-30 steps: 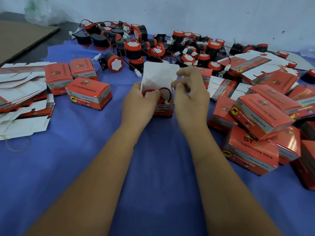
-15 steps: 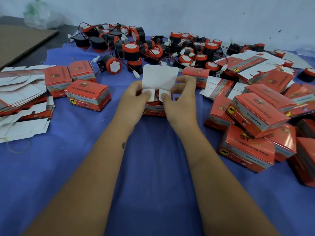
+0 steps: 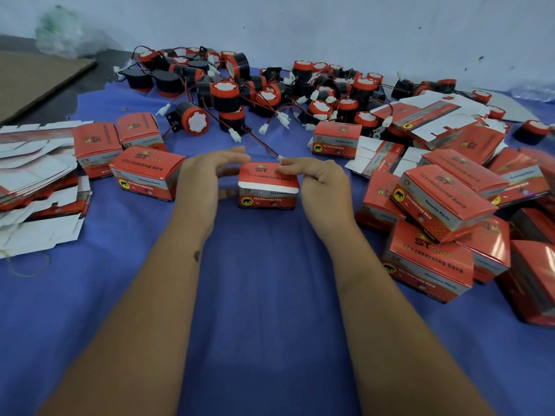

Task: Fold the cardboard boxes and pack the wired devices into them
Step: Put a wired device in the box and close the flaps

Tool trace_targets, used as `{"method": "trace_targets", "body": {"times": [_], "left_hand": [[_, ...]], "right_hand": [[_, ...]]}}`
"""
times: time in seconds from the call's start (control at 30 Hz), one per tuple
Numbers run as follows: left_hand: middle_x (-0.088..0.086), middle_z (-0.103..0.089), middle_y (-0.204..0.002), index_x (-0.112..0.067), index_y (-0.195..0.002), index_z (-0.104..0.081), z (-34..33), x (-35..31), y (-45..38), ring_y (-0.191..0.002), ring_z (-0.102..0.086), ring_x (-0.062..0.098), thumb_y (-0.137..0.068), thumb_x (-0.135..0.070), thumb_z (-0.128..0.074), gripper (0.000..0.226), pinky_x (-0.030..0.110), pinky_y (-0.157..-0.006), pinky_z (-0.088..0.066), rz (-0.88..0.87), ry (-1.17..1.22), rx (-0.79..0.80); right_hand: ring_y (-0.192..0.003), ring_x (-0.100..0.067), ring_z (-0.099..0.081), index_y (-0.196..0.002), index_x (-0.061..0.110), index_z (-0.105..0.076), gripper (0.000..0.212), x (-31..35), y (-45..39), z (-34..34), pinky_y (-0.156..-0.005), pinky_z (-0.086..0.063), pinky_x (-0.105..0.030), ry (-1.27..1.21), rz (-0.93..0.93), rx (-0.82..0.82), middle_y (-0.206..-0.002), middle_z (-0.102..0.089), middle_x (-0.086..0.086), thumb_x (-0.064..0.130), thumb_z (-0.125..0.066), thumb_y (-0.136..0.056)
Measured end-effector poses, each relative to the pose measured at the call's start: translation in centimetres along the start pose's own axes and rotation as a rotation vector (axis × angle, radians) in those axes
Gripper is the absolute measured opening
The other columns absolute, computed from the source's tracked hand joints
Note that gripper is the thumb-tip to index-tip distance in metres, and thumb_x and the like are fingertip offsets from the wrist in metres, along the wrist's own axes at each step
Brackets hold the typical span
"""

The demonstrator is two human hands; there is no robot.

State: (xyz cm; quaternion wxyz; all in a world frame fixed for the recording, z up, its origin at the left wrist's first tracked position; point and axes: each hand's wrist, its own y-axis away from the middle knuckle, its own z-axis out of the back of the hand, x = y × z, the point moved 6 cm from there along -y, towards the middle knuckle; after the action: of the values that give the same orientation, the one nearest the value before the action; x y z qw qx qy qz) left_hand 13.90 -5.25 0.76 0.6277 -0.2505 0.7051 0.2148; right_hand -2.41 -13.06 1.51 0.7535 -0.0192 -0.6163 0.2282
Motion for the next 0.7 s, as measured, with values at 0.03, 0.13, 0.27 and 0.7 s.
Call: {"method": "trace_targets", "body": {"times": [0.03, 0.13, 0.27, 0.7], "left_hand": [[-0.014, -0.073, -0.101, -0.019, -0.093, -0.077, -0.16, -0.16, 0.09, -0.092, -0.07, 0.005, -0.092, -0.014, -0.061, 0.017, 0.018, -0.063, -0.056, -0.035, -0.062, 0.054], [-0.014, -0.068, -0.12, -0.021, -0.11, -0.075, -0.9, -0.58, 0.85, -0.112, -0.06, 0.001, -0.093, -0.02, -0.066, 0.018, 0.018, -0.087, -0.052, -0.286, -0.456, 0.129], [-0.007, -0.066, -0.125, -0.018, -0.117, -0.072, -0.59, -1.07, 0.92, -0.118, -0.058, 0.005, -0.095, -0.02, -0.066, 0.023, 0.016, -0.091, -0.049, -0.394, -0.505, 0.039], [-0.009, -0.059, -0.133, -0.018, -0.126, -0.065, -0.74, -0.67, 0.55, -0.118, -0.051, 0.001, -0.087, -0.011, -0.074, 0.041, 0.0, -0.093, -0.035, -0.428, -0.613, 0.159]], "right_hand": [[-0.111, -0.021, -0.06, -0.092, 0.009, -0.076, 0.047, -0.05, -0.02, -0.05, -0.09, -0.047, -0.016, -0.034, -0.017, -0.008, -0.115, -0.069, -0.011, -0.018, -0.038, -0.087], [-0.109, -0.016, -0.062, -0.092, 0.01, -0.075, 0.039, -0.07, 0.1, -0.07, -0.084, -0.051, -0.021, -0.177, -0.071, 0.028, -0.116, -0.069, -0.01, -0.012, -0.042, -0.088], [-0.115, -0.005, -0.055, -0.118, 0.012, -0.07, 0.028, 0.01, 0.47, -0.46, -0.087, -0.047, -0.014, -0.026, -0.016, 0.192, -0.133, -0.059, 0.004, 0.008, -0.06, -0.093], [-0.12, -0.004, -0.051, -0.127, 0.012, -0.064, 0.042, 0.39, 0.25, -0.81, -0.097, -0.04, -0.009, 0.239, 0.114, 0.146, -0.137, -0.057, 0.001, 0.013, -0.073, -0.086]]}}
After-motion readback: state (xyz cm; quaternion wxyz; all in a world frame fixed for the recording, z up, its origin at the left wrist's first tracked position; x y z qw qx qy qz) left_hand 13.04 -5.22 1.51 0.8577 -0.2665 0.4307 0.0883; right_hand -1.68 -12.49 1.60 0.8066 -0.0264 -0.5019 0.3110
